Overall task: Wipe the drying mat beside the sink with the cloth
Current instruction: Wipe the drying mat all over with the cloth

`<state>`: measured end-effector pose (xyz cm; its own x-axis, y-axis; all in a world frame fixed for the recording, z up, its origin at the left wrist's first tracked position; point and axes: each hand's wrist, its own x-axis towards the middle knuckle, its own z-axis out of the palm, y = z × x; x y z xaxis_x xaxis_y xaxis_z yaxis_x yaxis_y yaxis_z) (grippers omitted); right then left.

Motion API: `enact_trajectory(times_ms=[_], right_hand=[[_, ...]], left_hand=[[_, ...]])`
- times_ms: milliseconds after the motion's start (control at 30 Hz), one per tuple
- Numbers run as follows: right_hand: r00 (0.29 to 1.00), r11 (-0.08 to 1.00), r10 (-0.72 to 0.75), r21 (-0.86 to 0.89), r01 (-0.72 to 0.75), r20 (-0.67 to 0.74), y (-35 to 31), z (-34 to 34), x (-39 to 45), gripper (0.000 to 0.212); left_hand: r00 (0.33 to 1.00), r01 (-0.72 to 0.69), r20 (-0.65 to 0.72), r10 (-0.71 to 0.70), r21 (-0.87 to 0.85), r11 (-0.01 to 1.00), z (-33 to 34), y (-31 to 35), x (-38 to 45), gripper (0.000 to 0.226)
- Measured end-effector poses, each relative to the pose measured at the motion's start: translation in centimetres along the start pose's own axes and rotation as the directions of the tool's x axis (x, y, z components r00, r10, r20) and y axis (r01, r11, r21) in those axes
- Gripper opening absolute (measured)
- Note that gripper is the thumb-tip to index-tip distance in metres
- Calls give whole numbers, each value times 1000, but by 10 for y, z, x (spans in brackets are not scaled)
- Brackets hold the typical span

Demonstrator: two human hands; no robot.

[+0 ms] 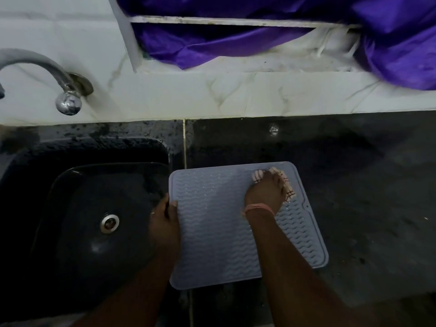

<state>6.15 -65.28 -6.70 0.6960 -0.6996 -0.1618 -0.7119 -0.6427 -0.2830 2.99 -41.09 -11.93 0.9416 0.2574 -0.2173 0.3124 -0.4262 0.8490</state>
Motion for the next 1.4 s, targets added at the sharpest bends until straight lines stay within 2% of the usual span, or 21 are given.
enact_trajectory(times_ms=[67, 167, 267, 333, 400, 433, 467, 500, 600, 700, 767, 867, 933, 1000, 1033, 1100, 1133, 1167, 1267, 1333, 1400], right_hand=[[998, 996, -57, -62, 58, 17, -27, 7, -23, 57], [961, 962, -262, -48, 267, 94, -73, 20, -77, 50], [872, 879, -458, 236, 414, 175, -97, 22, -108, 38], [848, 795, -463, 544, 269, 257, -91, 0, -89, 24], [882, 650, -371, 760, 22, 292, -67, -31, -54, 29], [917, 601, -303, 799, -28, 260, -50, -46, -33, 30], [952, 607, -231, 795, -19, 200, -32, -58, -12, 31], [981, 688, -150, 726, 13, 124, -15, -66, 9, 31], [996, 930, 77, 363, -58, -38, 21, -61, 44, 29], [995, 994, -59, 85, 65, -75, -1, -35, 26, 24], [982, 982, -186, -35, 186, -15, -30, -10, -4, 37], [959, 961, -254, -81, 266, 125, -87, 14, -69, 54], [915, 927, -368, -11, 375, 163, -123, 27, -104, 44], [832, 871, -490, 188, 455, 258, -157, 27, -128, 34], [777, 846, -518, 349, 403, 358, -168, 19, -133, 31], [700, 736, -542, 664, 128, 465, -174, -4, -124, 17], [743, 685, -489, 728, 3, 457, -169, -16, -111, 21], [817, 670, -385, 738, -72, 430, -156, -27, -93, 29], [960, 634, -83, 758, -156, 268, -89, -58, -33, 21], [994, 747, 48, 657, -100, 97, -37, -69, -5, 25], [989, 914, 148, 383, -135, -4, -4, -67, 2, 30]], left_hand=[[1000, -30, 2, 30, 37, 999, -1, 1, -2, 50], [998, -54, 33, 53, 32, 998, -2, 5, 1, 44], [998, 32, 61, -27, -84, 996, -2, 10, 3, 39], [998, 45, 52, -44, -20, 999, -5, 14, -1, 42], [999, -14, 48, 12, 53, 998, -8, 15, -5, 46], [998, -29, 53, 26, 62, 998, -10, 16, -5, 47], [999, -31, 46, 28, 69, 997, -12, 17, -6, 48], [999, -21, 31, 18, 73, 997, -12, 19, -6, 47], [999, 39, -34, -37, 65, 997, -10, 30, -12, 47], [997, -62, -27, 73, 299, 952, -19, 36, -25, 51], [980, -199, 80, 185, 527, 826, -28, 26, -34, 45], [975, -219, 165, 150, 590, 777, -39, 22, -44, 40], [985, -155, 146, 90, 536, 830, -39, 29, -43, 37], [999, -36, 34, 23, 447, 894, -41, 35, -42, 43], [998, -54, 33, 44, 490, 870, -42, 37, -43, 44], [982, -186, 136, 128, 640, 746, -42, 35, -45, 43], [967, -251, 198, 157, 681, 687, -41, 32, -44, 42], [962, -263, 233, 141, 664, 700, -43, 30, -41, 43], [957, -262, 271, 107, 640, 722, -45, 26, -40, 48], [947, -284, 300, 112, 627, 725, -45, 25, -40, 49], [947, -278, 305, 100, 624, 730, -46, 27, -39, 49]])
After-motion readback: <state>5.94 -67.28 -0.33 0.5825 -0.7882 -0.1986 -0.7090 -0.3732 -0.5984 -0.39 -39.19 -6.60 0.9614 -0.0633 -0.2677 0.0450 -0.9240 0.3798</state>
